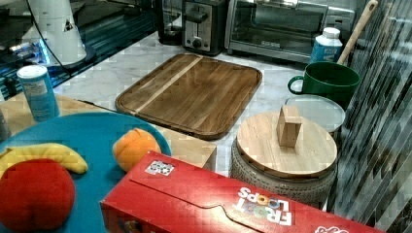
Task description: Open the drawer.
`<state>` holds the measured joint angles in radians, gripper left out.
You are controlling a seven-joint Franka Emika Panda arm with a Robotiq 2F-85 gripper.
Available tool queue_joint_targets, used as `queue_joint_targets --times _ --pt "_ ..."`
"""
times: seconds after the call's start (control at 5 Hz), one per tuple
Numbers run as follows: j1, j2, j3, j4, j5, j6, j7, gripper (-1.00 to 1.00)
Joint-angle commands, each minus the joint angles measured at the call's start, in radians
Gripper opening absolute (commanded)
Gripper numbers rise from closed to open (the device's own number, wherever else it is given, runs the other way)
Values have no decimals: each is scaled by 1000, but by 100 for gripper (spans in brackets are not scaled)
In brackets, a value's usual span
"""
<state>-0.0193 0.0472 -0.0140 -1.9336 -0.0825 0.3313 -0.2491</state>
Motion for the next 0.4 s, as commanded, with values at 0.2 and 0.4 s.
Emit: queue_joint_targets --times 0.2,0.4 --pt "-46 -77 -1 -136 -73 49 -375 100" --pt "-58 -92 -18 -174 -103 99 -462 100"
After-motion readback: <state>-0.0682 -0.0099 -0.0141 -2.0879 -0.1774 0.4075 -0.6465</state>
